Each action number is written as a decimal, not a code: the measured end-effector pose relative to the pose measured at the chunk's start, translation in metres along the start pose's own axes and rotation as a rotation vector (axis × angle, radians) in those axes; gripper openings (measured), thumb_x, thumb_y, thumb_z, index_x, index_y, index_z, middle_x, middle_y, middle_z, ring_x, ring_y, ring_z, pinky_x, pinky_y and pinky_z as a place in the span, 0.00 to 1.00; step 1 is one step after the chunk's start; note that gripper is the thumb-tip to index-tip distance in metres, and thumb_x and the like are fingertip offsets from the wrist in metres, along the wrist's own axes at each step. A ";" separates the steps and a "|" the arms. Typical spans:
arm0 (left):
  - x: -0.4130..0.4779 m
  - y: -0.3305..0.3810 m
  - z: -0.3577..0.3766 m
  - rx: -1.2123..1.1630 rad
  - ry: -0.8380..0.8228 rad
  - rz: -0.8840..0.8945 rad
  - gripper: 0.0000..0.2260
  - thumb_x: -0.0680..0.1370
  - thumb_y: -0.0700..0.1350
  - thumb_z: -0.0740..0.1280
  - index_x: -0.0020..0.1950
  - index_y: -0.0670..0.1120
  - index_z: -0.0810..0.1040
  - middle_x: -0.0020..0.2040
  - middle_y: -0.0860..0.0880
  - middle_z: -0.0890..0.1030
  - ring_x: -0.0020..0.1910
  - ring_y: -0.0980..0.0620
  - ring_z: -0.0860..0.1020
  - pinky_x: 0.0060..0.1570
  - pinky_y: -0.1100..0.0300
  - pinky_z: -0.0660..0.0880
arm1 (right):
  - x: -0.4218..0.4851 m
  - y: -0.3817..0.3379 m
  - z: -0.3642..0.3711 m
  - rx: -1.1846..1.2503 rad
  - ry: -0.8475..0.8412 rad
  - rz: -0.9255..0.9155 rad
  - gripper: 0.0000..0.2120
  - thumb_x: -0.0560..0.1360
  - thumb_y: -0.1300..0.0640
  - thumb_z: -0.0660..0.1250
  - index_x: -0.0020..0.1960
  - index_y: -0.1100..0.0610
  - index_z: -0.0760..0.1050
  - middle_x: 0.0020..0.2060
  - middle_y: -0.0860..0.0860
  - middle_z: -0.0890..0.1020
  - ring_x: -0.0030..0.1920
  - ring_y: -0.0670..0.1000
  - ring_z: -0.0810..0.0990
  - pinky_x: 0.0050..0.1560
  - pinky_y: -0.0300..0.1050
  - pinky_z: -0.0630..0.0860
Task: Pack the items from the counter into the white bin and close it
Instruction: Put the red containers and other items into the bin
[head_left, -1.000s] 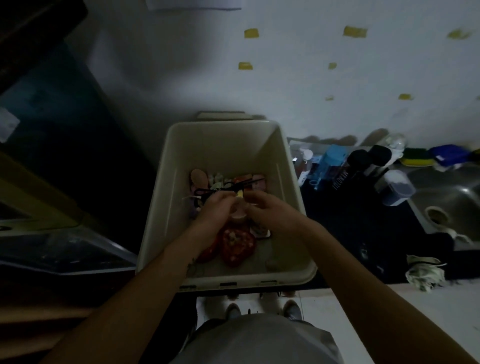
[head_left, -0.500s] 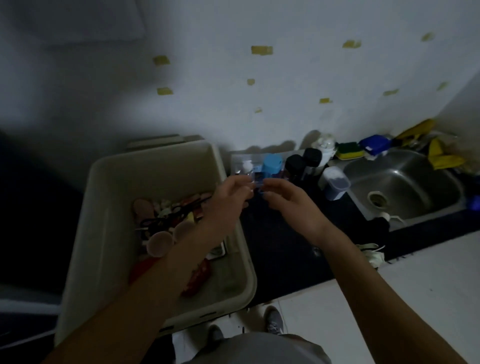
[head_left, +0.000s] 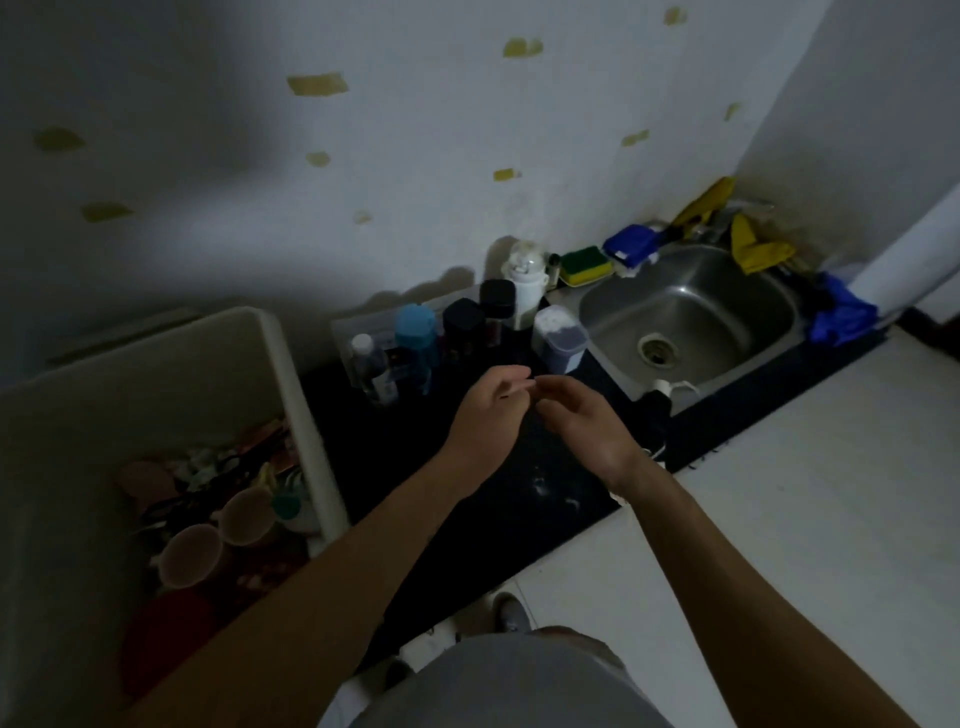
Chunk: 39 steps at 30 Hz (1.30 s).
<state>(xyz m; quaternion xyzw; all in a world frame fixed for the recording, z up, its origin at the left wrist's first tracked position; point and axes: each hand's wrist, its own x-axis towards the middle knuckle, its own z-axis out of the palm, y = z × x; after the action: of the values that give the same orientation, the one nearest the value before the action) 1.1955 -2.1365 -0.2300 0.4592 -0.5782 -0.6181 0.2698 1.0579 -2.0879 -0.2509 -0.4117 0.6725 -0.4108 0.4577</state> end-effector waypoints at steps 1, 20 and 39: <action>0.004 -0.003 0.011 0.008 -0.020 -0.007 0.15 0.81 0.39 0.58 0.67 0.45 0.73 0.62 0.48 0.78 0.60 0.53 0.77 0.62 0.56 0.73 | 0.000 0.006 -0.008 0.015 0.015 0.012 0.15 0.79 0.60 0.62 0.65 0.52 0.74 0.54 0.41 0.82 0.52 0.36 0.80 0.53 0.33 0.74; 0.050 -0.070 0.155 0.159 -0.238 -0.217 0.15 0.80 0.36 0.58 0.67 0.42 0.72 0.63 0.47 0.76 0.61 0.53 0.75 0.51 0.71 0.69 | 0.020 0.162 -0.114 -0.050 0.388 0.483 0.29 0.72 0.49 0.72 0.69 0.57 0.69 0.61 0.57 0.75 0.60 0.57 0.76 0.62 0.55 0.76; 0.057 -0.104 0.138 0.252 -0.159 -0.290 0.09 0.81 0.41 0.60 0.60 0.50 0.74 0.55 0.52 0.79 0.49 0.58 0.78 0.41 0.70 0.73 | 0.030 0.183 -0.094 0.272 0.450 0.522 0.30 0.70 0.61 0.74 0.62 0.50 0.59 0.53 0.54 0.74 0.49 0.51 0.78 0.43 0.44 0.78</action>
<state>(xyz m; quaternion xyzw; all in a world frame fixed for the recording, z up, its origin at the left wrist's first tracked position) 1.0699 -2.1024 -0.3576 0.5177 -0.5982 -0.6075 0.0719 0.9285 -2.0395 -0.4067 -0.0612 0.7780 -0.4461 0.4382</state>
